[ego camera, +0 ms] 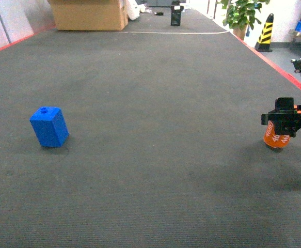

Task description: Sort blue parts and orange caps into right shelf containers

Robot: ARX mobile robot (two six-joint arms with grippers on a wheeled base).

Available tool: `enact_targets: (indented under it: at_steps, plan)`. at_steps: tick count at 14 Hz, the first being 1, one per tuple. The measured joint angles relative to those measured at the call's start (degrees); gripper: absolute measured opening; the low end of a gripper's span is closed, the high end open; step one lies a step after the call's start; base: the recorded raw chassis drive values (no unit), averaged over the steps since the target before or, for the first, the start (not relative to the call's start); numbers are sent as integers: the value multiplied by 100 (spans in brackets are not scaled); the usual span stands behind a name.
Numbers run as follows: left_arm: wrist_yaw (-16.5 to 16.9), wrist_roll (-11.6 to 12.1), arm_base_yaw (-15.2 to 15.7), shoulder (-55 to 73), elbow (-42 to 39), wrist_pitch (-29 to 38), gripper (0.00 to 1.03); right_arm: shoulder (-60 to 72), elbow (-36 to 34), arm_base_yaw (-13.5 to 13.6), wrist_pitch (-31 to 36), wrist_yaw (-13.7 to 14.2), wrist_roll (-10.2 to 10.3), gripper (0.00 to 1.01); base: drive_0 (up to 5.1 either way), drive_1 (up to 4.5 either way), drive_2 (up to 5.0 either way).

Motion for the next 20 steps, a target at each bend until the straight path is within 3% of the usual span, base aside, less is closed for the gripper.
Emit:
enact_targets:
  at_steps: [1,2,4,5,8,12,17,20]
  plan:
    - [-94,7,-61,866,133,538,98,-92,-168,26,57,-11,39,46,0,0,0]
    - [114,61,0,2159,433,1473,98,-223,-387,74,184,-81,98,46,0,0,0]
    - [590,348,68,4026,1099,2605,98,-437,-778,109,426,-157,280,46,0,0,0]
    - [763,363,129,5031,1576,2883,98,-573,-979,114,522,-190,378,46,0,0,0]
    - [1034,413,210,7051,2590,3001,98,-1014,-1631,160,914,-264,636,46,0,0,0]
    - [1167,492,205,8550,3934,2883,98,-2063,-2583,356,1283,-245,699,45,0,0,0]
    - [1119,640,227,9796,5169,2490,98,-3829,-3440,675,940,-114,824,45,0,0,0]
    - [1196,656,334,10247,5637,2297,98,-4522,-3628,702,605,-131,968,45,0,0,0]
